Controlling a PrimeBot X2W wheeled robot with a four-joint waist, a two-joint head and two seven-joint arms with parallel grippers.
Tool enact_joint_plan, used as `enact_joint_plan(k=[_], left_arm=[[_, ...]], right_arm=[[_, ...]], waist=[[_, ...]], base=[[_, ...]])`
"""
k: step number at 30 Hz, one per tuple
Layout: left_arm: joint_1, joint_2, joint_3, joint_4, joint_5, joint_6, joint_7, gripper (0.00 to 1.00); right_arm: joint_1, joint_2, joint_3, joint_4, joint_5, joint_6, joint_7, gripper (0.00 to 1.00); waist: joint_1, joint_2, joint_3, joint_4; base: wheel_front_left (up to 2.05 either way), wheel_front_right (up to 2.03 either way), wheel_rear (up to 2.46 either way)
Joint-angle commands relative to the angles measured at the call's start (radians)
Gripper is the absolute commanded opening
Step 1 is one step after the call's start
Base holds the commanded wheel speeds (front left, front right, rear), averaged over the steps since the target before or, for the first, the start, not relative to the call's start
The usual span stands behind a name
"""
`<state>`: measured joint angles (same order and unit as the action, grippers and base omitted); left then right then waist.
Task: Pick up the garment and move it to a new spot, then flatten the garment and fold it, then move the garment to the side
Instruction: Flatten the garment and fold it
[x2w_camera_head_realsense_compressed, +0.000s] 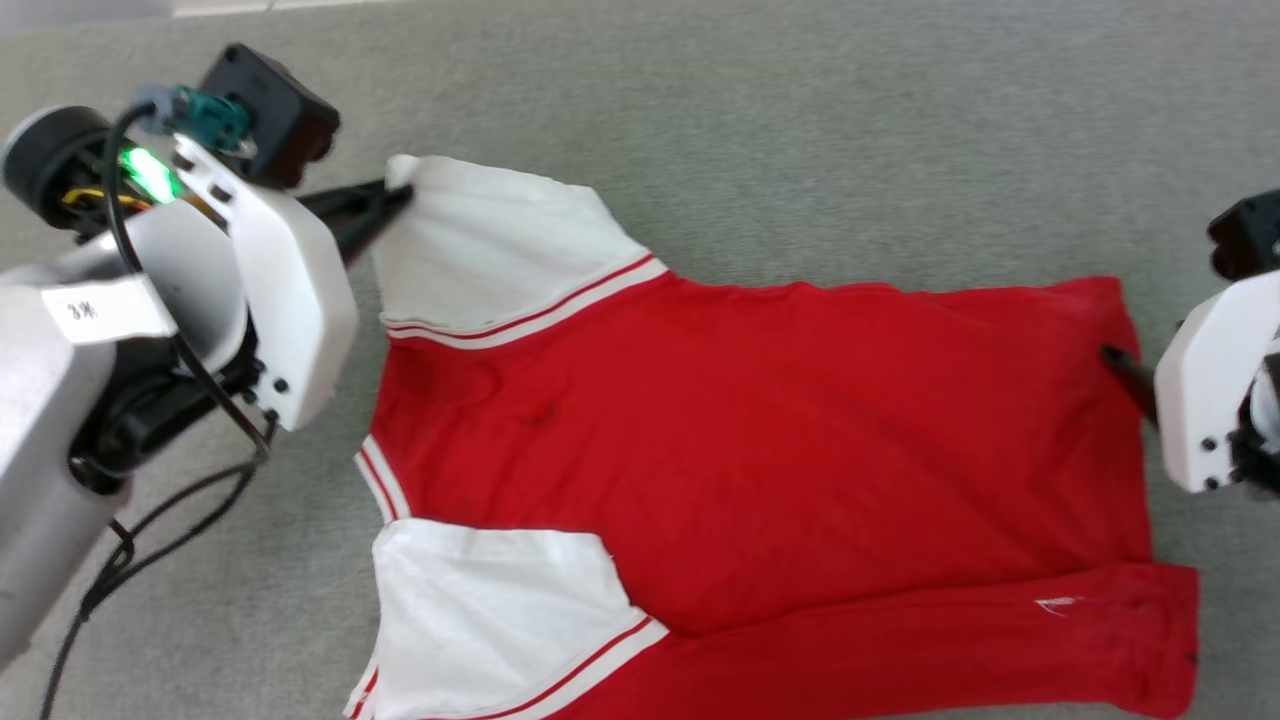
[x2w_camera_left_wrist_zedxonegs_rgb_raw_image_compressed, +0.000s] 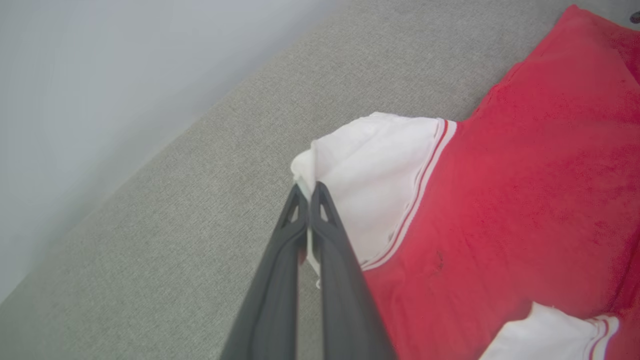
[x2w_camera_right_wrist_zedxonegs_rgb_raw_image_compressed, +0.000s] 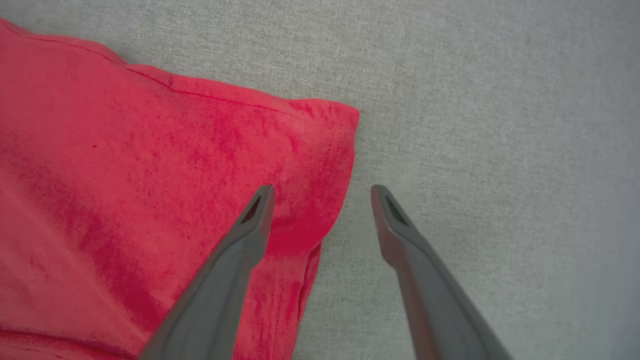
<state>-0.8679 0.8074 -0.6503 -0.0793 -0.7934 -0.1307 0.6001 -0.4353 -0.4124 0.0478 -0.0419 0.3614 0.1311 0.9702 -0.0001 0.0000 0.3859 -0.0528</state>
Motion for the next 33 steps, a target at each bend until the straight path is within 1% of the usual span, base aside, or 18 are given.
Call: enact_joint_plan(k=[1,3,5,6,8,13,19,20,21,22,27,31,33], left_arm=[[0.014,-0.005,-0.006,-0.019,-0.006,0.001,-0.01,0.0],[0.025,-0.014,-0.003,-0.05,-0.03,0.001,-0.023,0.0],[0.025,-0.009,-0.004,-0.076,-0.028,0.001,-0.032,0.0],[0.023,-0.012,-0.01,-0.092,-0.026,0.001,-0.034,0.0],[0.018,-0.015,-0.018,-0.114,-0.019,0.001,-0.042,0.0],[0.016,-0.019,-0.041,-0.158,-0.014,0.001,-0.059,0.0],[0.026,-0.01,-0.057,-0.171,-0.012,0.001,-0.076,0.0],[0.028,-0.009,-0.06,-0.171,-0.011,0.001,-0.078,0.0],[0.032,-0.01,-0.059,-0.168,-0.018,0.001,-0.082,0.0],[0.037,-0.01,-0.059,-0.165,-0.021,0.001,-0.087,0.0],[0.065,0.005,-0.063,-0.14,-0.02,0.003,-0.106,0.0],[0.104,0.019,-0.064,-0.111,-0.017,0.015,-0.135,0.0],[0.133,0.02,-0.061,-0.104,-0.026,0.026,-0.15,0.0]], right_arm=[[-0.029,-0.015,-0.007,0.008,-0.014,-0.001,0.025,1.0],[-0.051,-0.025,-0.013,0.028,-0.027,-0.001,0.077,1.0],[-0.074,-0.035,-0.012,0.046,-0.042,-0.001,0.11,1.0],[-0.081,-0.053,-0.013,0.055,-0.055,-0.001,0.124,1.0],[-0.093,-0.079,0.001,0.072,-0.075,-0.001,0.136,1.0],[-0.098,-0.115,0.03,0.134,-0.092,-0.001,0.152,1.0],[-0.055,-0.076,0.079,0.204,-0.045,0.001,0.172,1.0],[-0.046,-0.072,0.09,0.212,-0.037,0.002,0.171,0.93],[-0.039,-0.068,0.099,0.22,-0.027,0.002,0.167,0.36],[-0.035,-0.064,0.104,0.227,-0.021,0.002,0.161,0.0],[-0.053,-0.061,0.077,0.247,-0.018,0.001,0.076,0.0],[-0.056,-0.094,0.099,0.232,-0.031,0.001,-0.011,0.0],[-0.052,-0.086,0.085,0.222,-0.01,0.001,-0.044,0.0]], waist=[[0.0001,0.0,0.021,0.036],[0.0001,0.0,0.033,0.057],[0.0001,0.0,0.044,0.074],[0.0001,0.0,0.052,0.087],[0.0001,0.0,0.064,0.105],[0.0001,0.0,0.086,0.137],[0.0001,0.0,0.1,0.157],[0.0001,0.0,0.102,0.158],[0.0001,0.0,0.103,0.159],[0.0001,0.0,0.102,0.16],[0.0001,0.0,0.074,0.151],[0.0001,0.0,0.027,0.138],[0.0001,0.0,-0.001,0.129]], base=[[0.0,0.0,0.0],[0.0,0.0,0.0],[0.0,0.0,0.0],[0.0,0.0,0.0],[0.0,0.0,0.0],[0.0,0.0,0.0],[0.0,0.0,0.0],[0.0,0.0,0.0],[0.0,0.0,0.0],[0.0,0.0,0.0],[0.0,0.0,0.0],[0.0,0.0,0.0],[0.0,0.0,0.0]])
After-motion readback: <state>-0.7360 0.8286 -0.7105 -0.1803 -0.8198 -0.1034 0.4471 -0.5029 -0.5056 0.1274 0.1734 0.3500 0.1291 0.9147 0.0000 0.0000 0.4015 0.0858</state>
